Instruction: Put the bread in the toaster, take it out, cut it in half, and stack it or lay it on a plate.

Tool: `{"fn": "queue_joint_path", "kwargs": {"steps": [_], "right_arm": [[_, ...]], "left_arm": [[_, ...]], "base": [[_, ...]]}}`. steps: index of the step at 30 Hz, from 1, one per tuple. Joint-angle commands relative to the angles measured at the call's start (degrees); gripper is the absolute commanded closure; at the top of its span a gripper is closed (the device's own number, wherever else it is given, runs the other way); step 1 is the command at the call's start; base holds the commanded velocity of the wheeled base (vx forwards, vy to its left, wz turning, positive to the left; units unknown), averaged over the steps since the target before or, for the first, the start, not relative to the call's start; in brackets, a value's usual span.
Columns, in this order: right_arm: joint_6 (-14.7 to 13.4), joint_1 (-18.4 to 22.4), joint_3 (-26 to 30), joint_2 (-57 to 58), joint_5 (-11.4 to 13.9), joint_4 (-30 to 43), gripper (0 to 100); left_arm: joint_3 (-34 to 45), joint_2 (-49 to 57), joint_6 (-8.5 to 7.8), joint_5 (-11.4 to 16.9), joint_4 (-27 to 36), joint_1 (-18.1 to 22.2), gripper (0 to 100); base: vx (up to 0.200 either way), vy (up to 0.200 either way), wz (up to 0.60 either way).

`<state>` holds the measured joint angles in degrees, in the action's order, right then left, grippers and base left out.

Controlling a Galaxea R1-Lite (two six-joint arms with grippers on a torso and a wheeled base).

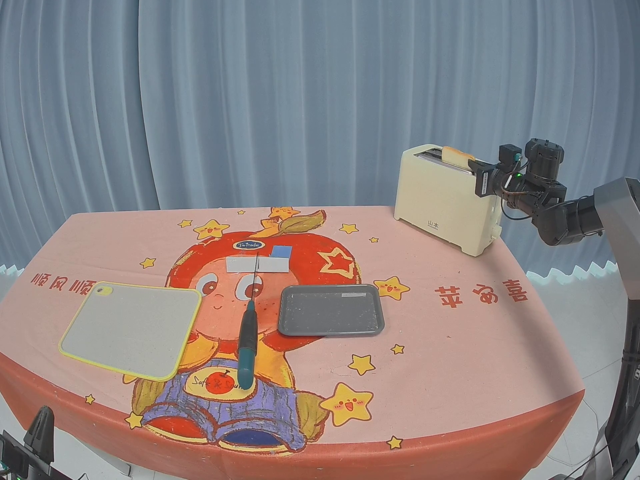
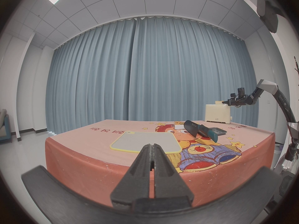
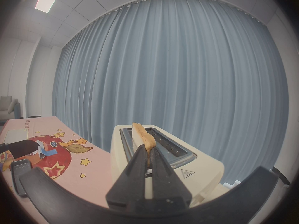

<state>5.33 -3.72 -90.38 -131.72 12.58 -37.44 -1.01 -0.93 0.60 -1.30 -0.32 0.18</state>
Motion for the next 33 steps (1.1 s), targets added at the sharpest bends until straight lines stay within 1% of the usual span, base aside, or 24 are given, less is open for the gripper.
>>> {"fn": "queue_joint_path", "kwargs": {"steps": [1,17,20,23,29,33], "right_arm": [[0.0,-0.1,-0.1,0.7,0.0,-0.5,100],[-0.2,-1.1,0.9,6.7,0.0,-0.7,100],[-0.5,-1.6,1.1,8.5,-1.1,-0.7,100],[-0.5,-1.9,1.4,9.3,-1.2,-0.8,100],[-0.5,-3.3,5.3,13.3,-1.2,-1.4,100],[-0.5,-4.7,8.0,15.5,-1.9,-3.1,100]], "left_arm": [[1.0,0.3,0.02,0.0,0.0,0.0,100],[1.0,0.3,0.02,0.0,0.0,0.0,100],[1.0,0.3,0.02,0.0,0.0,0.0,100],[1.0,0.3,0.02,0.0,0.0,0.0,100],[1.0,0.3,0.02,0.0,0.0,0.0,100],[1.0,0.3,0.02,0.0,0.0,0.0,100]], "base": [[0.000,0.000,0.00],[0.000,0.000,0.00],[0.000,0.000,0.00],[0.000,0.000,0.00],[0.000,0.000,0.00],[0.000,0.000,0.00]]}}
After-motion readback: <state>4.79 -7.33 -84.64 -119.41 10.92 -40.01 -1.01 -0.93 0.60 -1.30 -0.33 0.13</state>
